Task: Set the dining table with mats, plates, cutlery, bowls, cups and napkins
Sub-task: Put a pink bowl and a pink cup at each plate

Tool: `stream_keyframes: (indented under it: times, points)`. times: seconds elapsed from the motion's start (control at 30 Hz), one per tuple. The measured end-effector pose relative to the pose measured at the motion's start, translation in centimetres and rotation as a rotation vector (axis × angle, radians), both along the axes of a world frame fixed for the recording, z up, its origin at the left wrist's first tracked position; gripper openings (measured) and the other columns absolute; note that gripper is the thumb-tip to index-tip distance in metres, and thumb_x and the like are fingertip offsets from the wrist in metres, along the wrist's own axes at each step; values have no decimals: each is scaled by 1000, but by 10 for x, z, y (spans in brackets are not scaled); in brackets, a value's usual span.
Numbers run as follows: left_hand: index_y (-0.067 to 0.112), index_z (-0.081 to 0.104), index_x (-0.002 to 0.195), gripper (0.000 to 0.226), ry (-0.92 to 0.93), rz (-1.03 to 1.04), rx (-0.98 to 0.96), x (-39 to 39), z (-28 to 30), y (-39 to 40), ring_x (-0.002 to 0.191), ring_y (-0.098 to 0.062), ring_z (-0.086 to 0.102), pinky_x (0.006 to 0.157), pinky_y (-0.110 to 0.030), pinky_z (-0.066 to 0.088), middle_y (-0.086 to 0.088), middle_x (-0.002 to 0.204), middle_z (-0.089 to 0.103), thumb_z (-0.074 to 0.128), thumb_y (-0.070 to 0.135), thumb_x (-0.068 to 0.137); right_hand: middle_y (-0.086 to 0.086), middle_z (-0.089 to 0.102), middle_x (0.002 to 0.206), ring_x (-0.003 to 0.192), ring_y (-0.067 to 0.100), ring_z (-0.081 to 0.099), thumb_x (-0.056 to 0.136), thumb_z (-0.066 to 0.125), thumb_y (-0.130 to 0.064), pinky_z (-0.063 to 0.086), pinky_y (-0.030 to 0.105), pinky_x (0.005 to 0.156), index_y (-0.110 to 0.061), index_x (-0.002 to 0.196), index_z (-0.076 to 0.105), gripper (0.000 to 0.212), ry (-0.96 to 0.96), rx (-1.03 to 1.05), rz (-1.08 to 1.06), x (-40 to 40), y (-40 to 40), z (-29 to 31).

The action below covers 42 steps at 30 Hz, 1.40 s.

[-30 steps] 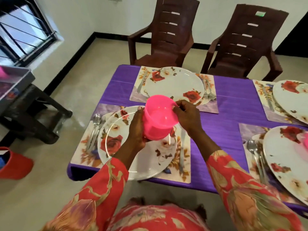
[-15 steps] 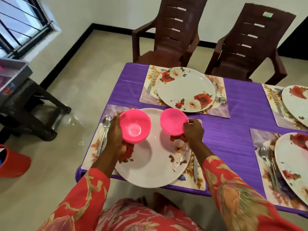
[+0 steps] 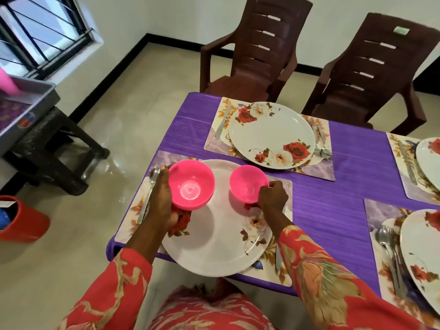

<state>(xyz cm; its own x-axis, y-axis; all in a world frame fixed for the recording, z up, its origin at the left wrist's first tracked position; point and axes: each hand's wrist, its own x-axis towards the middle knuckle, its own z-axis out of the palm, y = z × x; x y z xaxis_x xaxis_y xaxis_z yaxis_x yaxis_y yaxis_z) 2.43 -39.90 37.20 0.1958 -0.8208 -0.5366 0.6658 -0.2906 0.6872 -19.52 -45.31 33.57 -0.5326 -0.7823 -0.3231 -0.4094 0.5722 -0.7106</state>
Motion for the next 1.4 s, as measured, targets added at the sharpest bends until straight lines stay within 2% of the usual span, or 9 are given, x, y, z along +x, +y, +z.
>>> stream_keyframes:
  times: [0.23,0.53,0.7,0.87,0.97,1.1,1.23,1.3,1.4]
  points:
    - [31,64,102,26,70,8,3,-11,5,2,98,-29,61,64,-45,58,-7,109,62,46,48,91,19,64,112,105,34,58,89,48,-10,47,35,80,3,112,59,28,59,19,82,-1,-3,-2]
    - [32,65,102,28,51,11,11,-16,4,4,96,-29,62,63,-45,57,-6,107,64,54,50,83,20,63,112,104,36,59,83,55,-10,53,46,84,3,112,57,31,53,76,104,-1,-3,2]
    - [33,66,96,24,77,5,2,-17,0,5,90,-27,64,61,-43,57,-5,101,66,49,49,90,20,61,115,106,36,58,85,55,-10,50,40,82,4,115,56,33,82,104,154,-2,-1,6]
    - [34,67,97,24,85,-4,0,-16,-4,5,97,-30,62,74,-50,55,-6,109,64,51,50,89,20,54,124,110,36,55,89,56,-29,47,39,83,1,122,49,45,115,97,157,-1,3,11]
    - [33,66,111,35,104,-13,14,-15,-9,5,110,-35,59,84,-58,50,-10,126,61,53,55,87,18,45,129,113,36,51,91,54,-31,42,37,83,-3,124,46,44,157,-6,67,1,7,21]
    - [33,64,118,43,120,-16,37,-16,-8,7,115,-37,57,89,-67,42,-11,130,59,59,55,82,12,59,117,107,30,54,92,51,-17,37,29,78,-5,111,58,24,43,-237,53,15,-4,45]
    - [30,62,120,51,140,12,19,-14,2,8,109,-35,59,82,-58,51,-11,125,61,66,53,75,1,61,91,87,17,55,92,52,-13,40,21,68,-6,101,64,16,-141,-315,342,45,-7,66]
    - [25,60,124,49,107,53,17,-8,9,10,99,-32,62,72,-49,56,-10,114,63,62,48,80,4,64,85,83,22,59,90,54,-14,50,33,75,-8,91,65,13,-237,-300,451,65,-5,66]
    - [20,59,124,45,58,108,23,9,9,10,102,-33,61,84,-50,53,-12,118,62,55,45,87,8,67,84,84,27,62,95,49,-32,49,43,81,-8,83,66,31,-339,-239,549,95,6,64]
